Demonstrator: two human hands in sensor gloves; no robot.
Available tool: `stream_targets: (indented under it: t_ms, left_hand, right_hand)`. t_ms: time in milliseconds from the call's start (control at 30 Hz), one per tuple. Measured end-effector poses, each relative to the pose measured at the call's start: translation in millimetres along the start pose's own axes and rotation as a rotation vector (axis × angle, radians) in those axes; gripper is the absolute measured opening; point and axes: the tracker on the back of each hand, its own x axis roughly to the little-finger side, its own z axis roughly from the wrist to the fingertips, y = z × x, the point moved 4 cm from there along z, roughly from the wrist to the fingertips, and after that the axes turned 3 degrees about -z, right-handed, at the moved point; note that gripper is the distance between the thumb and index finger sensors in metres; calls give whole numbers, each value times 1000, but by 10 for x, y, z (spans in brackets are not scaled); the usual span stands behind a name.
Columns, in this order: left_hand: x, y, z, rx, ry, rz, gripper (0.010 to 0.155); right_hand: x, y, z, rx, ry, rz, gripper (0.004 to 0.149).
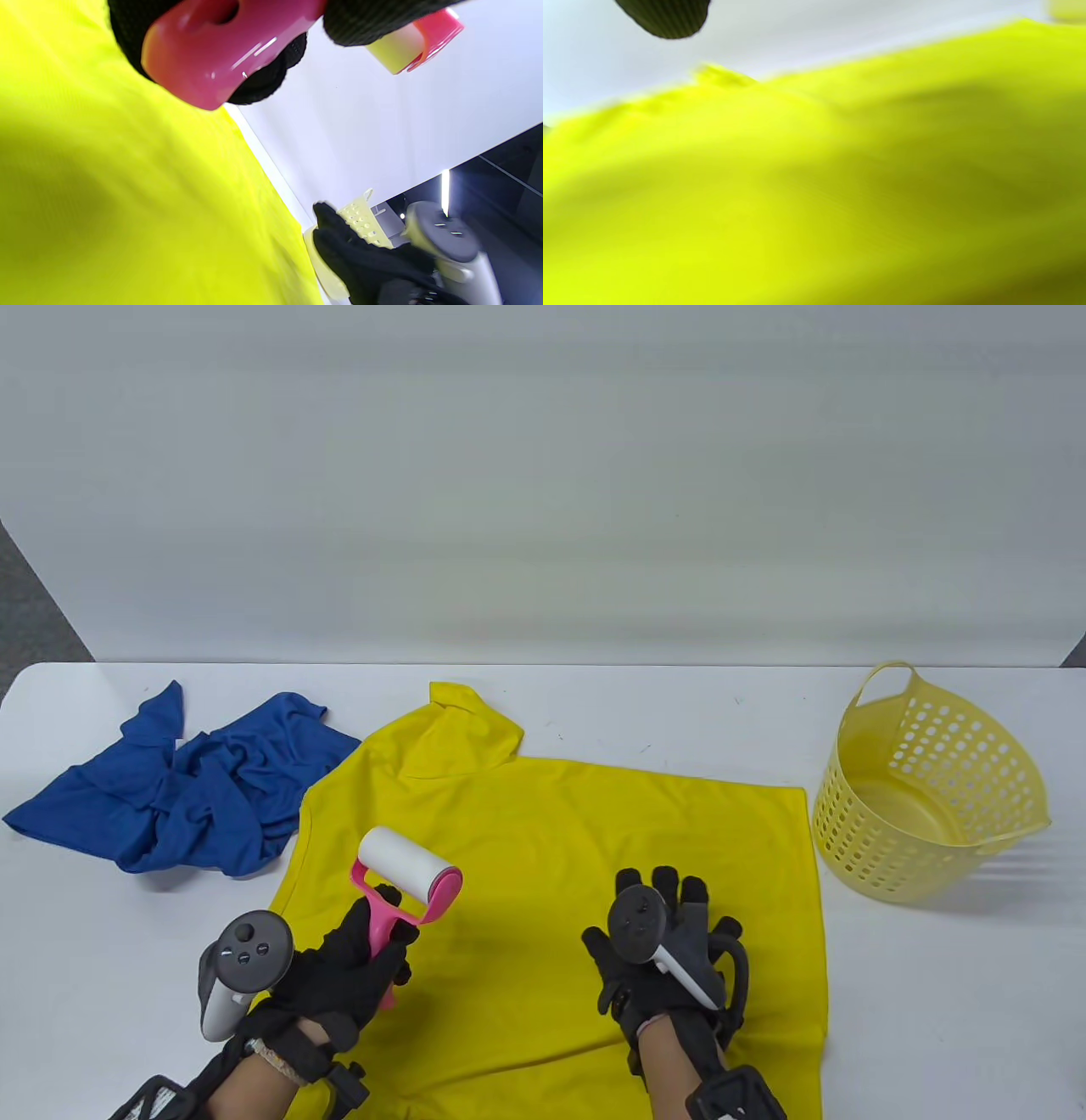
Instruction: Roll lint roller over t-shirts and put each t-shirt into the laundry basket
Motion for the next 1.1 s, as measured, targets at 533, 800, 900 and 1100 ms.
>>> stream_targets:
  t_ms: [533, 800, 900, 1100]
  left_hand:
    - [79, 418, -65, -196, 284, 442, 64]
    - [243, 597, 57, -164, 483, 465, 65]
    - [286, 476, 277, -74, 557, 536, 66]
    - [343, 228, 835, -51, 684, 738, 70]
  right_hand:
    - [625, 477, 689, -320, 131, 108, 75]
    - [616, 462, 687, -322, 119, 116, 75]
    - [612, 465, 690, -322, 117, 115, 75]
    - [605, 466, 691, -323, 115, 116, 75]
